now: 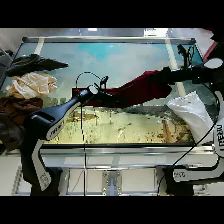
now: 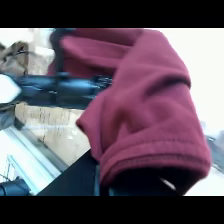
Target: Fold the shirts.
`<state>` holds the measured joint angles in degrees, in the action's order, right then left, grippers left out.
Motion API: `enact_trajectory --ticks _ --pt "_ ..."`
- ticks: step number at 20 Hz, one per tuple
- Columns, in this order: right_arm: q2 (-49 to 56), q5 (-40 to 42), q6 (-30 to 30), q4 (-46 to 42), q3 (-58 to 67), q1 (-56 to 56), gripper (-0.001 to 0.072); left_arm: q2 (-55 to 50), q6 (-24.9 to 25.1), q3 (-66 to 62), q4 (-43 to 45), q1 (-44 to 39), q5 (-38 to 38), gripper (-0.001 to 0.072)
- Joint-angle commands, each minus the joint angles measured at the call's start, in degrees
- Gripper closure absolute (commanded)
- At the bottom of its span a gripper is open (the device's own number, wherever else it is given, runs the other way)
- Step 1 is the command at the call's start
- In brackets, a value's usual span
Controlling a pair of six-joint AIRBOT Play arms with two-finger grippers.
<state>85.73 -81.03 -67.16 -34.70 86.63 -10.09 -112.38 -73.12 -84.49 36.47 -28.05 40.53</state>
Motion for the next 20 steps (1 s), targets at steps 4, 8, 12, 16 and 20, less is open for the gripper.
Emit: enact_trajectory --ticks 4,8,12,16,20 --pt "-2.7 -5.0 -8.2 -4.6 8.9 5.6 0.0681 -0.8 0.8 0.0 -3.0 -5.0 7.3 0.0703" --pt "-2.7 -5.8 -10.1 -11.1 10.1 7.2 0.0681 -0.8 4.4 -2.6 -7.2 -7.9 9.1 0.0702" --pt "-2.7 -7.8 -14.2 -15.4 10.1 8.6 0.0682 0.7 4.3 -8.8 -4.5 -1.3 12.9 0.0702" --pt "-2.5 -4.2 -17.8 -19.8 10.1 15.2 0.0682 4.6 3.9 -12.1 0.0 10.7 20.0 0.0703" --pt "0.4 10.1 -23.2 -22.2 10.1 26.7 0.0683 9.2 4.2 -12.1 0.0 20.3 20.2 0.0703"
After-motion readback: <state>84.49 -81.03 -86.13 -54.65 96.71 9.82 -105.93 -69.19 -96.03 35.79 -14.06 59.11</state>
